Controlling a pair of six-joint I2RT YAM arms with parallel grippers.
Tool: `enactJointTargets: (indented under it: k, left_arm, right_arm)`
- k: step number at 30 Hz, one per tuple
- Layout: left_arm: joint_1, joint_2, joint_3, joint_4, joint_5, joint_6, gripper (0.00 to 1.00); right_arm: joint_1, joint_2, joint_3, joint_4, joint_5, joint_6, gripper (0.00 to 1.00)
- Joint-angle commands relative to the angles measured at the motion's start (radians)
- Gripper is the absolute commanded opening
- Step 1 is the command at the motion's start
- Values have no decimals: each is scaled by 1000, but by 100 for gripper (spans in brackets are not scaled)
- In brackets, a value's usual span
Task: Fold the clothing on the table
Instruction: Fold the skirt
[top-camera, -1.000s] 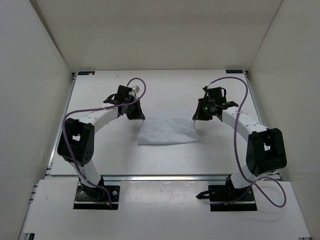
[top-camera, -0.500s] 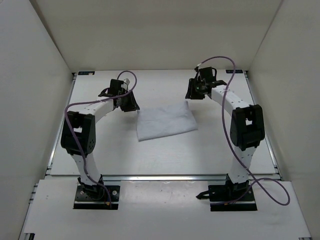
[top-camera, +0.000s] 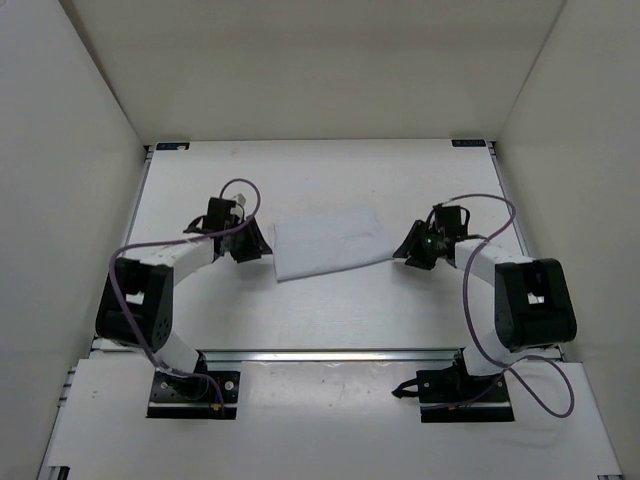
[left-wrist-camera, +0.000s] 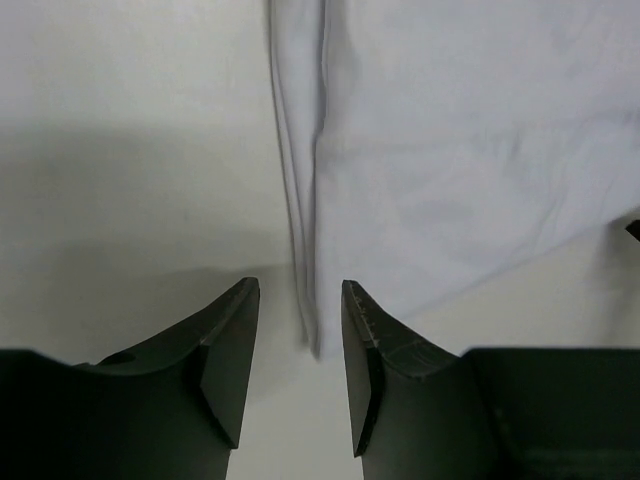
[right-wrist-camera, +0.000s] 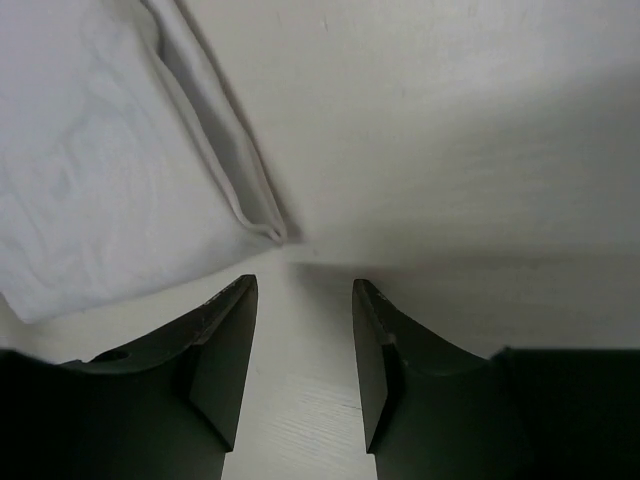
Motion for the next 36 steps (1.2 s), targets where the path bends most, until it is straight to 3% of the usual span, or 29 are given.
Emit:
enactJointTargets:
  k: [1,8,10,11,12,13,14,15,19,23,26,32,36]
  left_arm:
    - [-56,-123,-144,87,-42,-119,49]
    - [-165,-100,-260,211,-173,-271,54]
    - [-178,-69,-248,225,-180,-308,51]
    - [-175,-45,-243,266,-193,-331,49]
    - [-176,-23,-241,286,-191,-339,39]
    - [-176,-13,-241,303,-182,-347,21]
    - [-170,6,-234,319,-170,-356,7]
    - [-165,14,-226,332,-162,-357,0]
    - [-169,40,-201,340,-138,-344,0]
    - [-164,58,-197,366,-105,-345,0]
    - [-159,81,-185,369,-85,-333,0]
    - [-144,72,-200,383,-47,-328,0]
    - [-132,69,-211,383,-18,-322,0]
  right_arm:
    - [8,-38,-111,292,-88,185,40]
    - [40,115,-35,345,-73,255,40]
    - [36,133,-24,352,-61,268,31]
    - [34,138,-12,357,-65,278,16]
    - [33,143,-9,356,-73,280,5]
    - [23,140,-7,360,-79,268,0]
    - [19,126,8,339,-79,243,0]
    - [20,129,40,296,-71,186,0]
    - [74,136,320,28,-13,-124,0]
    - [183,205,606,-123,-9,-278,0]
    - [289,260,723,-155,-28,-310,0]
    - [493,399,837,-195,-100,-357,0]
    - [574,437,736,-129,-159,-312,0]
